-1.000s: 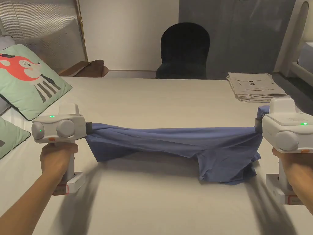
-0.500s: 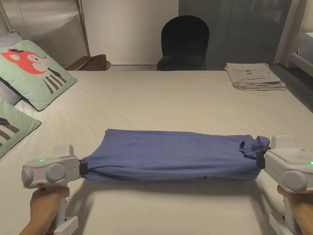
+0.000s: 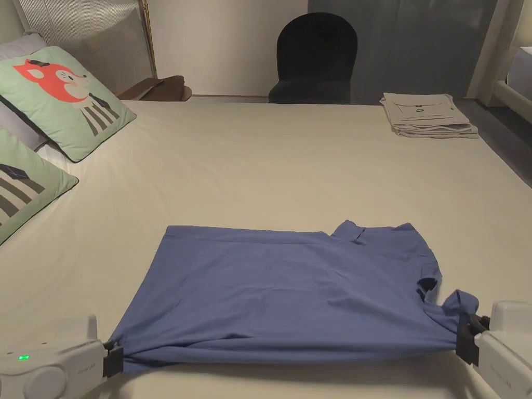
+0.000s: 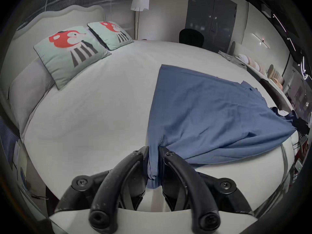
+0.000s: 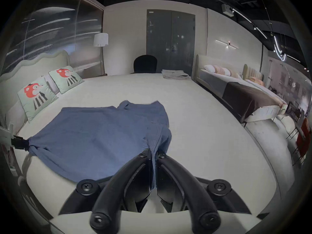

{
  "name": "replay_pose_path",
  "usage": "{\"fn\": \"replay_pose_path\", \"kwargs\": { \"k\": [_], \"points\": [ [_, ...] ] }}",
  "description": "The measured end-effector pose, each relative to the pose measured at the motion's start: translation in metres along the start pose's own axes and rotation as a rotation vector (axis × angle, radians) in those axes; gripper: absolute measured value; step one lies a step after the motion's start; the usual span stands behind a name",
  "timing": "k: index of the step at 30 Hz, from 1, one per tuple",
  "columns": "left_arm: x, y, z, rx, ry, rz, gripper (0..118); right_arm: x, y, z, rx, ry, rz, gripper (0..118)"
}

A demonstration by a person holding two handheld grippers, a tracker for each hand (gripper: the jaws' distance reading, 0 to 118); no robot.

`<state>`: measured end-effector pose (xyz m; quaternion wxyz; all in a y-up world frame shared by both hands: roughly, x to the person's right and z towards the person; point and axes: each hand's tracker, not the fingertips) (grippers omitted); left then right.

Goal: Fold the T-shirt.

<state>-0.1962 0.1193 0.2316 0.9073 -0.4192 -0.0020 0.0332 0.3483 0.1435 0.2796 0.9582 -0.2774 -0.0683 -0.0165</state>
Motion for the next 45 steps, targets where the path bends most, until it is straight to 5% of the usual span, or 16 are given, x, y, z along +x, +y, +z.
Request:
{"fn": "replay_pose_path", "kwargs": {
  "k": [16, 18, 20, 22, 24, 25, 36, 39, 41, 42, 43, 45],
  "points": [
    [0.003, -0.037, 0.010, -0.094, 0.046, -0.002, 9, -0.001, -0.075, -0.008, -0.224, -0.072, -0.037, 5],
    [0.007, -0.032, 0.011, -0.099, 0.067, 0.006, 21, -0.001, -0.069, -0.007, -0.234, -0.076, -0.037, 21],
    [0.012, -0.025, 0.014, -0.104, 0.082, 0.020, 63, -0.005, -0.058, -0.001, -0.220, -0.080, -0.023, 63],
    [0.018, -0.014, 0.020, -0.071, 0.077, 0.036, 70, -0.009, -0.044, 0.005, -0.170, -0.070, -0.023, 71],
    [0.032, 0.000, 0.034, 0.014, 0.037, 0.039, 96, -0.016, -0.024, 0.014, -0.093, -0.060, -0.015, 100],
    [0.039, 0.009, 0.042, 0.057, 0.025, 0.034, 101, -0.020, -0.015, 0.019, -0.054, -0.059, -0.013, 103],
    [0.107, 0.068, 0.067, 0.520, -0.026, -0.082, 101, -0.062, 0.059, 0.048, 0.258, 0.000, 0.027, 102],
    [0.115, 0.071, 0.065, 0.590, -0.041, -0.096, 98, -0.069, 0.067, 0.054, 0.319, -0.019, 0.040, 80],
    [0.118, 0.070, 0.065, 0.620, -0.071, -0.101, 71, -0.074, 0.068, 0.057, 0.353, -0.029, 0.049, 46],
    [0.119, 0.069, 0.064, 0.628, -0.071, -0.102, 46, -0.075, 0.068, 0.057, 0.366, -0.023, 0.056, 33],
    [0.127, 0.067, 0.068, 0.635, -0.062, -0.106, 10, -0.077, 0.068, 0.056, 0.373, -0.016, 0.063, 17],
    [0.129, 0.066, 0.063, 0.639, -0.058, -0.118, 0, -0.079, 0.068, 0.056, 0.396, -0.014, 0.067, 0]
  ]
}}
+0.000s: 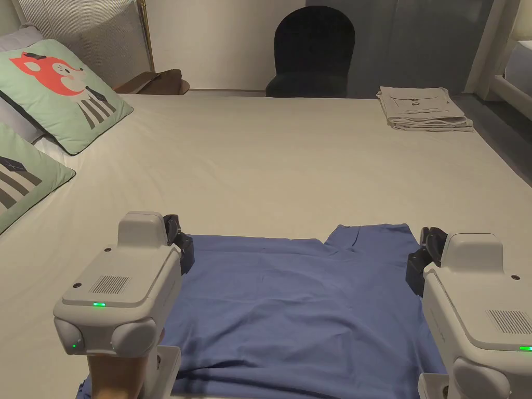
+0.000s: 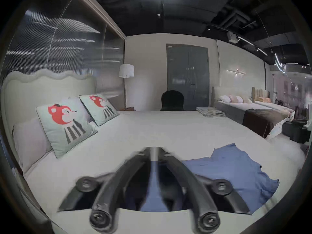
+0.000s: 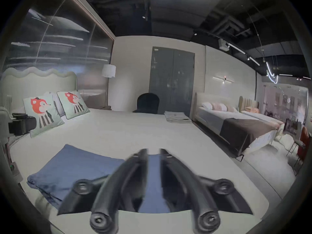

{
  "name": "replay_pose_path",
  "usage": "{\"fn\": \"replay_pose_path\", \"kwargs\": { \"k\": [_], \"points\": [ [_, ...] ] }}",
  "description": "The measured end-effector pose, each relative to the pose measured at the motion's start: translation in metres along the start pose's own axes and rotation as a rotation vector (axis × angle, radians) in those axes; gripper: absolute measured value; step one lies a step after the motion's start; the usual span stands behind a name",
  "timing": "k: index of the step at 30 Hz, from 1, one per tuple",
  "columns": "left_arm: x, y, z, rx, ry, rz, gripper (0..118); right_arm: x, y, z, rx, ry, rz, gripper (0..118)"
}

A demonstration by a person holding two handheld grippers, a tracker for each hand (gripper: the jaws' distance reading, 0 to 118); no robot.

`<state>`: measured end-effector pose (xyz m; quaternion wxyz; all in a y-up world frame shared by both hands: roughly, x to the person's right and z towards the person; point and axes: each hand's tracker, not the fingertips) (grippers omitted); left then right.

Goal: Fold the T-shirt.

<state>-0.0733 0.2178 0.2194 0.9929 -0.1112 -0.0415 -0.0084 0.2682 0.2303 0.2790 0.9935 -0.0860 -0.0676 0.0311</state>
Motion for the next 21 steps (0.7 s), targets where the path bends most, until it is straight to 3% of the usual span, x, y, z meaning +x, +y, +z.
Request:
{"fn": "replay_pose_path", "kwargs": {
  "k": [9, 21],
  "points": [
    [0.001, -0.004, -0.017, -0.056, -0.034, 0.026, 0, -0.007, 0.004, -0.012, 0.025, 0.002, 0.020, 0],
    [-0.050, 0.006, -0.155, -0.338, -0.078, 0.023, 0, -0.012, 0.008, -0.073, 0.002, 0.015, 0.019, 0]
  ]
}}
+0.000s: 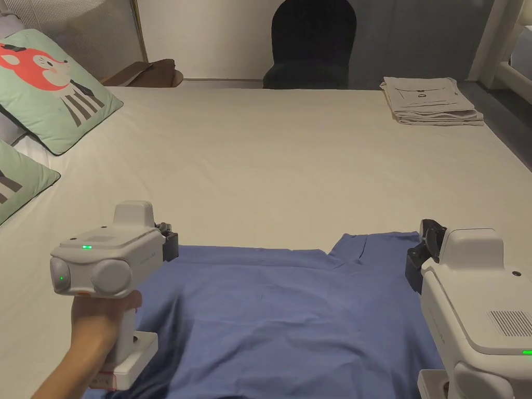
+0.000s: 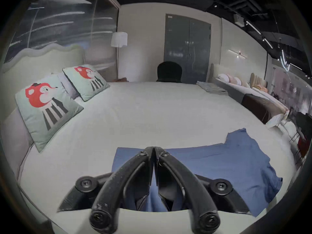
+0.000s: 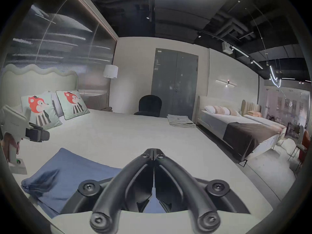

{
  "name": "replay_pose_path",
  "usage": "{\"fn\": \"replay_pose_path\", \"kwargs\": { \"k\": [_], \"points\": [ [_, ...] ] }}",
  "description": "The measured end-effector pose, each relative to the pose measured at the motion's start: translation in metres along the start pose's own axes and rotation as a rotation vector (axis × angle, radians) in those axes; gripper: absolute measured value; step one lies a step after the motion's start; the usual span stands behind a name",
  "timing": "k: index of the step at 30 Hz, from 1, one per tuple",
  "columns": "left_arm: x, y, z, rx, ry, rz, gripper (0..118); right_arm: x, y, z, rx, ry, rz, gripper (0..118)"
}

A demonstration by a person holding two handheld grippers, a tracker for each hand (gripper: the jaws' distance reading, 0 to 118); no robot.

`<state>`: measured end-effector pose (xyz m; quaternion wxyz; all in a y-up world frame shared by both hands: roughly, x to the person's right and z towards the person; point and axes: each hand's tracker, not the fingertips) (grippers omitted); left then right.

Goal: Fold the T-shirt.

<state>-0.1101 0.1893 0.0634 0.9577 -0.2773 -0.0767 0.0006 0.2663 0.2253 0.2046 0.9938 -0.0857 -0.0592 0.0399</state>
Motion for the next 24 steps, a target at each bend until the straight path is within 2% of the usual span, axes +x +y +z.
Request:
{"fn": "replay_pose_path", "kwargs": {
  "k": [6, 7, 10, 11, 16, 17, 18, 19, 20, 22, 23, 24],
  "points": [
    [-0.036, 0.025, -0.081, -0.187, 0.012, 0.070, 2, -0.001, -0.006, -0.043, -0.045, 0.007, 0.002, 0],
    [-0.041, 0.026, -0.096, -0.218, 0.023, 0.092, 18, -0.001, -0.008, -0.050, -0.054, 0.005, 0.005, 0],
    [-0.057, 0.025, -0.132, -0.352, 0.051, 0.131, 98, 0.000, -0.014, -0.065, -0.076, 0.000, 0.011, 0],
    [-0.060, 0.022, -0.142, -0.368, 0.069, 0.140, 103, 0.001, -0.017, -0.070, -0.084, 0.000, 0.013, 0],
    [-0.068, 0.007, -0.166, -0.422, 0.112, 0.134, 101, 0.005, -0.029, -0.083, -0.119, -0.016, 0.030, 0],
    [-0.067, 0.003, -0.167, -0.423, 0.105, 0.127, 97, 0.006, -0.031, -0.085, -0.128, -0.020, 0.035, 0],
    [-0.065, -0.001, -0.167, -0.424, 0.100, 0.117, 84, 0.007, -0.033, -0.086, -0.136, -0.021, 0.036, 0],
    [-0.061, -0.005, -0.167, -0.430, 0.101, 0.101, 60, 0.009, -0.035, -0.087, -0.139, -0.021, 0.035, 0],
    [-0.057, -0.009, -0.166, -0.429, 0.107, 0.084, 50, 0.010, -0.036, -0.087, -0.145, -0.025, 0.034, 0],
    [-0.052, -0.011, -0.163, -0.379, 0.133, 0.049, 49, 0.013, -0.038, -0.087, -0.154, -0.029, 0.031, 0],
    [-0.049, -0.010, -0.161, -0.375, 0.120, 0.044, 44, 0.015, -0.038, -0.087, -0.156, -0.033, 0.031, 0],
    [-0.046, -0.010, -0.159, -0.369, 0.102, 0.038, 34, 0.016, -0.037, -0.086, -0.158, -0.038, 0.034, 0]
  ]
}}
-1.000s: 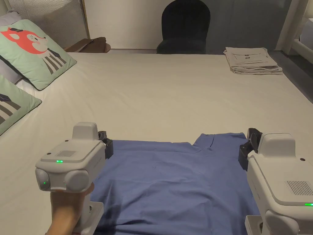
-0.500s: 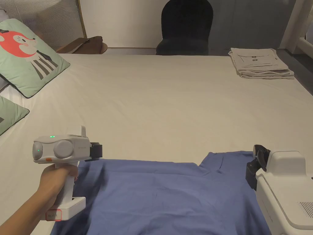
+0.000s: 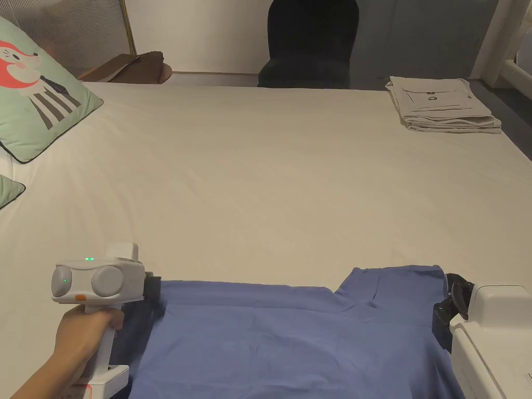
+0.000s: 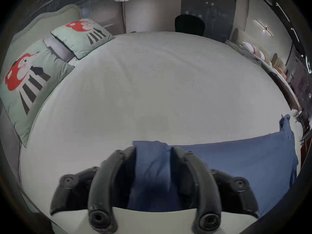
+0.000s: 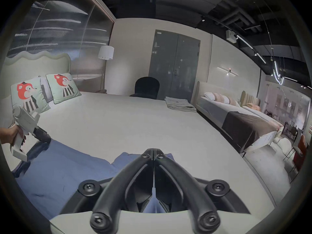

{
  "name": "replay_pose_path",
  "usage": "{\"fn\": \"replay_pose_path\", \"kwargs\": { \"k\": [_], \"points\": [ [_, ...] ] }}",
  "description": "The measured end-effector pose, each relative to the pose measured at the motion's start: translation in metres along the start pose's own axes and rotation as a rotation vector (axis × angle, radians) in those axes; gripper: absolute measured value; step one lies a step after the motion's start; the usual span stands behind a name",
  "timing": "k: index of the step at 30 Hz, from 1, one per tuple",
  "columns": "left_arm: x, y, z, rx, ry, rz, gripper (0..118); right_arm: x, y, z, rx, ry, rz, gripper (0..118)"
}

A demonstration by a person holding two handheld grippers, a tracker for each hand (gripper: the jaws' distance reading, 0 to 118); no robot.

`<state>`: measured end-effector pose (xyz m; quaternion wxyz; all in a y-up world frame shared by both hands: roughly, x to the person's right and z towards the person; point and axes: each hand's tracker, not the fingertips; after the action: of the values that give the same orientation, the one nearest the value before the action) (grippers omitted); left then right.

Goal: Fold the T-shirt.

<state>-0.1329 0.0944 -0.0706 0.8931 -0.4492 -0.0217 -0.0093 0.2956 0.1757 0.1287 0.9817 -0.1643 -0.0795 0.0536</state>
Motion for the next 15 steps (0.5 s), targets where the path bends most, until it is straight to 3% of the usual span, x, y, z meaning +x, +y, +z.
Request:
{"fn": "replay_pose_path", "kwargs": {
  "k": [1, 2, 8, 11, 13, 14, 15],
  "points": [
    [0.002, 0.000, 0.002, 0.001, -0.019, -0.007, 14, 0.003, 0.001, 0.000, -0.001, -0.008, 0.001, 0],
    [0.006, 0.001, 0.005, -0.001, -0.024, -0.015, 6, 0.006, 0.002, 0.000, -0.003, -0.011, -0.001, 0],
    [0.024, 0.002, 0.040, 0.087, -0.025, -0.099, 3, 0.034, 0.012, -0.016, -0.037, -0.020, -0.043, 0],
    [0.027, 0.004, 0.062, 0.134, -0.072, -0.115, 2, 0.057, 0.013, -0.048, -0.129, 0.008, -0.139, 0],
    [0.028, 0.005, 0.073, 0.160, -0.091, -0.119, 1, 0.070, 0.011, -0.074, -0.234, 0.007, -0.155, 0],
    [0.028, 0.006, 0.079, 0.174, -0.103, -0.123, 1, 0.075, 0.007, -0.087, -0.262, 0.002, -0.170, 5],
    [0.029, 0.006, 0.085, 0.188, -0.115, -0.130, 1, 0.079, 0.005, -0.101, -0.322, 0.011, -0.162, 23]
  ]
}}
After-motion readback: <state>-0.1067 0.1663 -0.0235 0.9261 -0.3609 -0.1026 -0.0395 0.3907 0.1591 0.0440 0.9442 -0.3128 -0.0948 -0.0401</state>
